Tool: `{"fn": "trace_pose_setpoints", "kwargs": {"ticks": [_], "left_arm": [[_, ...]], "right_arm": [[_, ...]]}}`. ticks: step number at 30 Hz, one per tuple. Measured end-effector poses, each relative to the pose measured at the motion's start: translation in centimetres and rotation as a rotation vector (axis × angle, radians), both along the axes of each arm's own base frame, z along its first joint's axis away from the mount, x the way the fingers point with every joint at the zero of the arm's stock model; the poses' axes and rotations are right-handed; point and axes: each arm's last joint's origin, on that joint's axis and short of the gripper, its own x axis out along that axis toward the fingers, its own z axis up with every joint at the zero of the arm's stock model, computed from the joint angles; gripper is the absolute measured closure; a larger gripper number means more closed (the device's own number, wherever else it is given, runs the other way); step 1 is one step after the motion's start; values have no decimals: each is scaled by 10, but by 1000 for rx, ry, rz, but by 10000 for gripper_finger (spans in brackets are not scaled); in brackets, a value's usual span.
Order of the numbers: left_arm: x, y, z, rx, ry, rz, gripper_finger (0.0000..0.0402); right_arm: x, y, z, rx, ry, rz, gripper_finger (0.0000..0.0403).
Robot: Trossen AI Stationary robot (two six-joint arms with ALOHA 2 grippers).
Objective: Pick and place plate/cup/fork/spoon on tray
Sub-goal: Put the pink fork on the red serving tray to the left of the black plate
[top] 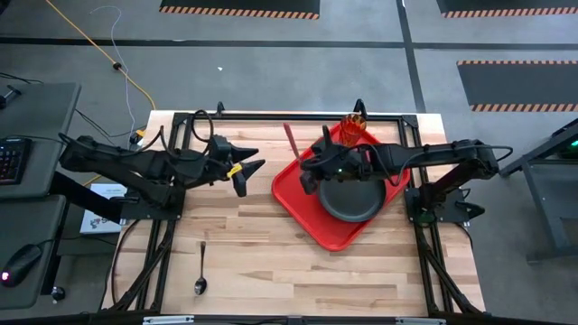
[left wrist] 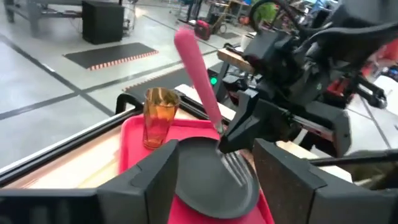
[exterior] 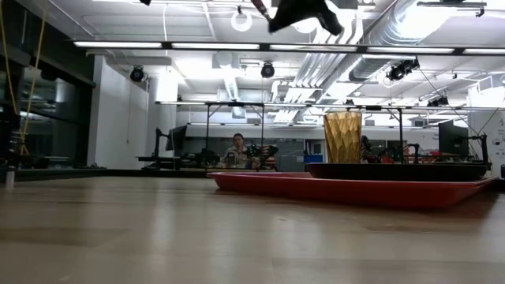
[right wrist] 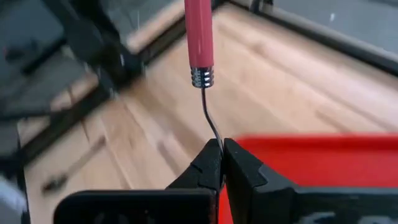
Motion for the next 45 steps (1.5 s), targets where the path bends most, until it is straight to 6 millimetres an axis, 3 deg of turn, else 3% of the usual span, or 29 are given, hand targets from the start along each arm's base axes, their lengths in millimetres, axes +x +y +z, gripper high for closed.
{"fn": "trace_pose_setpoints", "kwargs": {"ticks": [12,45], "left_arm": [[-3,-5,-7,11,82,-39,165],[-2,-6,-8,-22,78,-76,165]], "right_arm": [[-23,17,-19,56,302,88,403],[-28,20,-22,83,355,98,403]]}}
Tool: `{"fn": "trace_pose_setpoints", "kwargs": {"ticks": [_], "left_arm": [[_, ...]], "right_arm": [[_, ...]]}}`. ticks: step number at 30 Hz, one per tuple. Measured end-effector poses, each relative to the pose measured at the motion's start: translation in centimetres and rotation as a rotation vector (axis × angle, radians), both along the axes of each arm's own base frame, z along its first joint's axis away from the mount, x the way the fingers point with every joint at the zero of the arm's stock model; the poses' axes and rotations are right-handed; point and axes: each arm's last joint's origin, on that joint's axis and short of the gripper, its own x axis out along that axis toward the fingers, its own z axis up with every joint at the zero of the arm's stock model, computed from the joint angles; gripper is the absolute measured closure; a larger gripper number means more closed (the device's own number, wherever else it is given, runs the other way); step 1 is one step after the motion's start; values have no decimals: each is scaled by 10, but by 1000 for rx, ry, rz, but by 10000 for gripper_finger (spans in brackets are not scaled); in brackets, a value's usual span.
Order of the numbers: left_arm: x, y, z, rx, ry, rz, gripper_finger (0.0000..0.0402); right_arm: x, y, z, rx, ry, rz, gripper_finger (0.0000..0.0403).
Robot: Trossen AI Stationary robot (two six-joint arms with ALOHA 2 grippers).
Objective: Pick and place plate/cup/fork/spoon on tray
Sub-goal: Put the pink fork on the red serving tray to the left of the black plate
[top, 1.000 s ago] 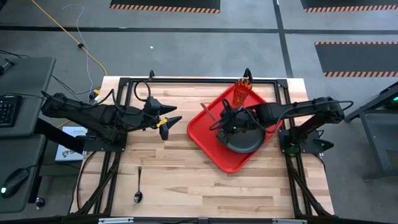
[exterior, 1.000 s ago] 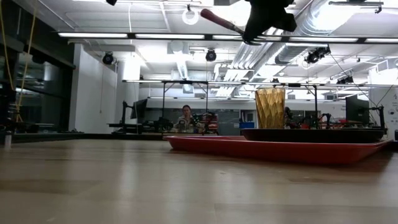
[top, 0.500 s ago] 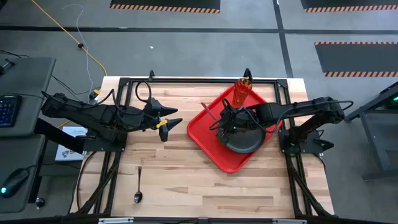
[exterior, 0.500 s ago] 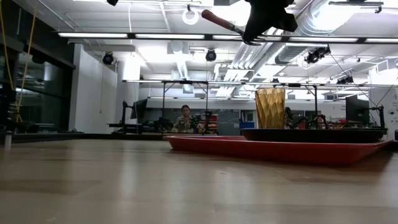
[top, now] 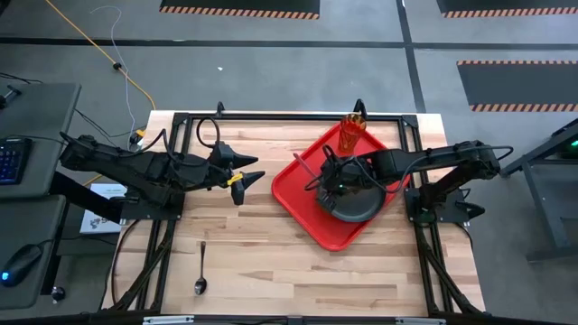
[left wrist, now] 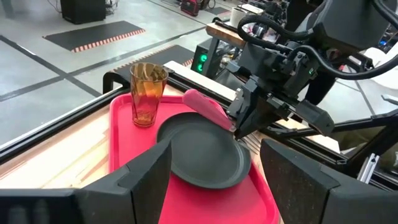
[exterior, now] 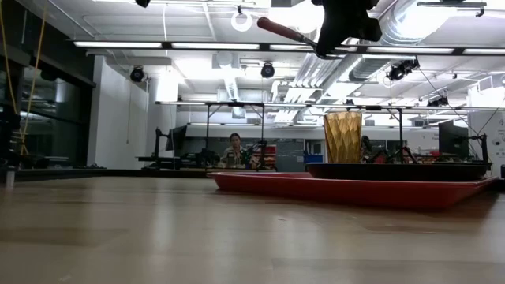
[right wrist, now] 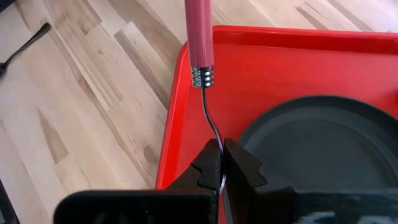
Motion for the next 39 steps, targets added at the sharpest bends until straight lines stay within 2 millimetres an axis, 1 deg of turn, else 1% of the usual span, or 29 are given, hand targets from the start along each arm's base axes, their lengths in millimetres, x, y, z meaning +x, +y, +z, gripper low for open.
{"fn": "trace_pose_setpoints", "kwargs": {"ticks": [6,9,14,17,21,23,27,32,35,39], "left_arm": [[0,0,0,0,0,-1,165],[2,-1,-1,-7,6,-22,165],[11,0,-8,-47,33,-85,165],[27,2,-18,-107,67,-175,165],[52,5,-31,-155,156,-276,165],[65,7,-31,-129,207,-315,165],[83,6,-29,-35,338,-383,165],[101,2,-44,-37,504,-534,165],[114,0,-58,-77,537,-623,165],[129,-1,-76,-99,550,-646,165]], "right_arm": [[0,0,0,6,1,4,403],[0,2,0,44,8,36,403],[-3,16,-4,74,48,78,403],[-3,30,-9,75,78,101,403],[0,47,-23,93,157,170,403],[1,56,-32,109,219,244,403],[7,68,-49,134,306,386,403],[10,73,-57,133,327,478,403],[11,73,-57,107,323,517,403],[12,74,-57,90,315,551,403]]}}
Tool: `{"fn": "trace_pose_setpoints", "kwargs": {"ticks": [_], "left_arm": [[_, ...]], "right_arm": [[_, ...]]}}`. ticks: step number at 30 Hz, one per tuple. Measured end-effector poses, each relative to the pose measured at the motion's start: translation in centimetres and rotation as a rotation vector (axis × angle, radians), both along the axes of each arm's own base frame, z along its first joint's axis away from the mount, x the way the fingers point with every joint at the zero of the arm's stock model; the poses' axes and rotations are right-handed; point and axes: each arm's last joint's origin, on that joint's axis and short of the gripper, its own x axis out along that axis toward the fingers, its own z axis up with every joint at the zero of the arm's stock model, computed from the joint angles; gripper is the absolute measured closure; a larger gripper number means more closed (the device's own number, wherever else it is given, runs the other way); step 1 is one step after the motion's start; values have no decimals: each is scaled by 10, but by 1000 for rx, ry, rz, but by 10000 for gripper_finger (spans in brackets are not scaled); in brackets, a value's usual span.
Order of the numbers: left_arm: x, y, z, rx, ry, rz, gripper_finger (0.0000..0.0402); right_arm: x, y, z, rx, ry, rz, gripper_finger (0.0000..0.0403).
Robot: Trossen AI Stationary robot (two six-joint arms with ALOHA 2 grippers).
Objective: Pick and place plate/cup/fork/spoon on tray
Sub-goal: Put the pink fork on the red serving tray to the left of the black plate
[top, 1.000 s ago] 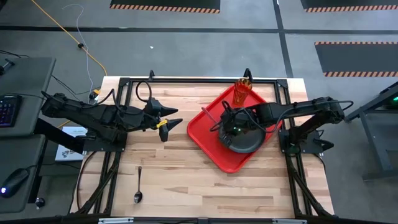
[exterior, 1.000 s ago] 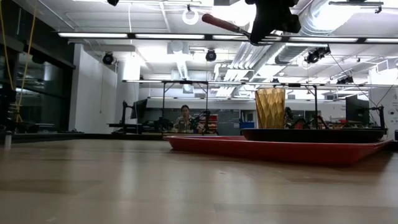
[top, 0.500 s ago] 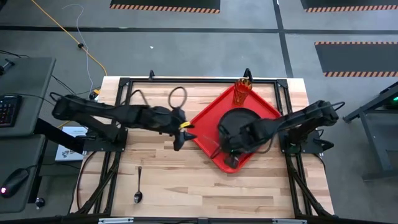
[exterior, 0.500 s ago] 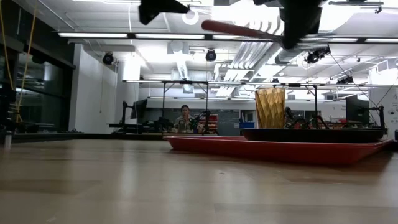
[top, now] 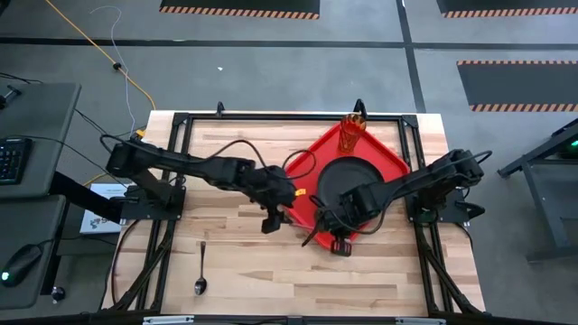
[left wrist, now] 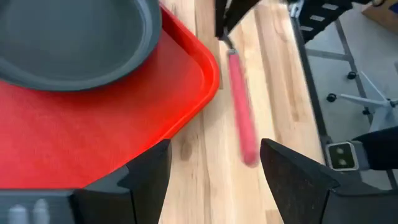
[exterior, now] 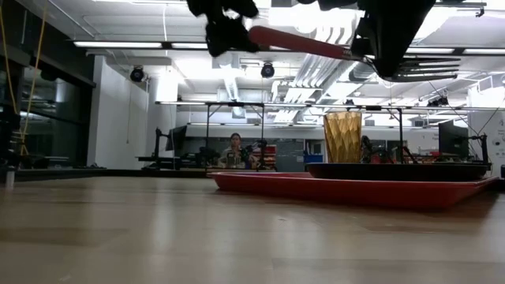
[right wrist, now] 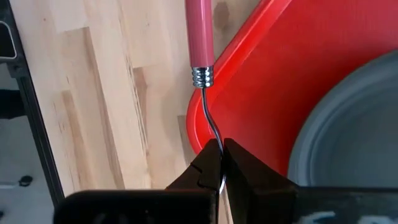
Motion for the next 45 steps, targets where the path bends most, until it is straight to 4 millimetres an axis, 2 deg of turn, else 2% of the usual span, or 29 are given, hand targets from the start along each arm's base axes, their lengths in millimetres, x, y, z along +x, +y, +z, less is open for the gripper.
{"fn": "trace_pose_setpoints", "kwargs": {"ticks": [8,19,29,33,38,45], "left_arm": [[13,-3,-19,-53,27,-60,165],[8,-3,-8,-34,-14,-80,165],[5,-9,-24,-28,63,-96,165],[7,-11,-22,-26,29,-101,170],[7,-11,-22,-22,28,-89,226],[6,-10,-23,-27,46,-71,373]], "right_arm": [[4,1,-4,3,1,-3,403],[5,0,-10,-9,33,-46,403],[11,-1,-8,2,-21,-62,403],[12,-5,-8,2,-20,-73,403],[13,-7,-8,4,-20,-82,403],[13,-7,-8,7,-23,-80,403]]}}
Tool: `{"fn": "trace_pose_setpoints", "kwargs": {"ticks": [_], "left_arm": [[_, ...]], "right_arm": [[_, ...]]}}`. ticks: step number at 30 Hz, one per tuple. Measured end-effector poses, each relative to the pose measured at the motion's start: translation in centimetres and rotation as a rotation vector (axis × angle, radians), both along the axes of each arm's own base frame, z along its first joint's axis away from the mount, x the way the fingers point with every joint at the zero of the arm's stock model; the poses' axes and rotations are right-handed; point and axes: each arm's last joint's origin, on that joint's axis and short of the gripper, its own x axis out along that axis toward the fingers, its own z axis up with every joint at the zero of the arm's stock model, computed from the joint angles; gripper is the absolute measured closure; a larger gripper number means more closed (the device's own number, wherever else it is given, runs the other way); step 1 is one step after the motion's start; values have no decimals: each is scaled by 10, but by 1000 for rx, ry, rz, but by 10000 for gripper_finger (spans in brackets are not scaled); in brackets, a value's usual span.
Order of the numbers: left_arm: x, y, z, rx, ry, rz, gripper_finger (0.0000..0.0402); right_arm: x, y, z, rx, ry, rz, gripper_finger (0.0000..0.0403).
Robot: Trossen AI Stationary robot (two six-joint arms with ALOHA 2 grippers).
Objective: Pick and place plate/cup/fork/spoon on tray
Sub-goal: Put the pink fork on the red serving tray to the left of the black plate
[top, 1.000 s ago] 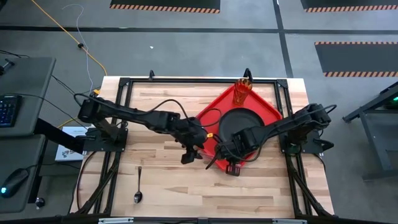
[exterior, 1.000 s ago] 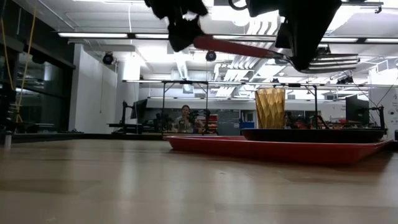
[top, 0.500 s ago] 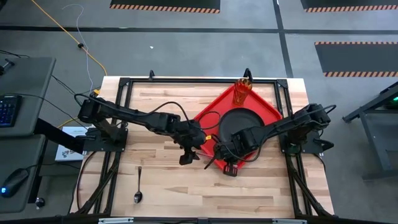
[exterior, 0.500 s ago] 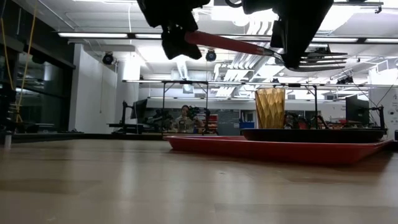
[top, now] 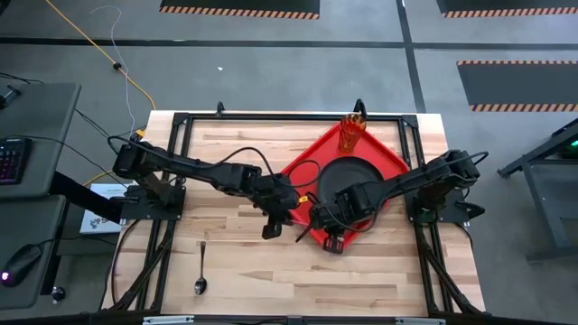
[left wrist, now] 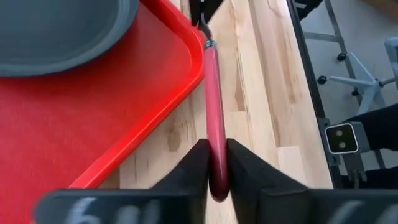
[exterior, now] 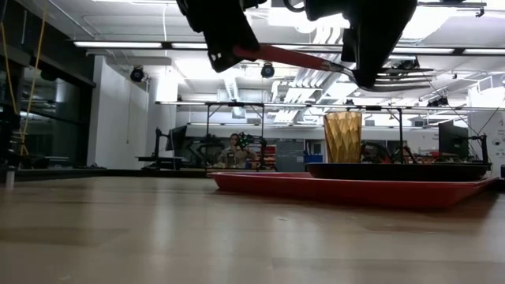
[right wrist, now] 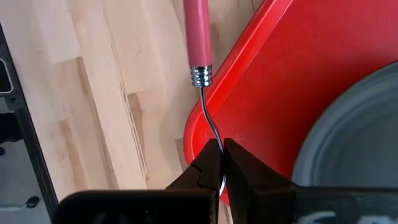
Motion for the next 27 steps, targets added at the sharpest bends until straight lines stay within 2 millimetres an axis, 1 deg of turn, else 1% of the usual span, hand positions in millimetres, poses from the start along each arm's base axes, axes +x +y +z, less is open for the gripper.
{"fn": "trace_pose_setpoints", "kwargs": {"ticks": [1,6,10,12,14,16,18,20,23,27], "left_arm": [[0,1,0,-6,4,10,381],[-3,2,-3,16,53,44,373],[-7,3,-4,23,100,44,381],[-11,3,-7,27,146,51,381],[-17,5,-13,53,222,65,381],[-18,6,-14,97,241,77,381],[-25,8,-15,145,301,86,381],[-30,9,-17,174,349,91,381],[-31,10,-12,177,328,95,381],[-36,11,0,198,277,126,381]], "right_arm": [[0,0,0,2,1,1,403],[0,0,0,7,0,-3,402],[1,-2,0,21,-2,-50,396],[-1,-5,1,38,33,-74,379],[-8,-10,3,45,88,-99,353],[-11,-12,7,40,95,-111,321],[-19,-15,12,5,114,-123,290],[-25,-18,19,-15,97,-126,262],[-33,-21,30,-40,71,-150,231],[-44,-24,45,-60,13,-203,215]]}}
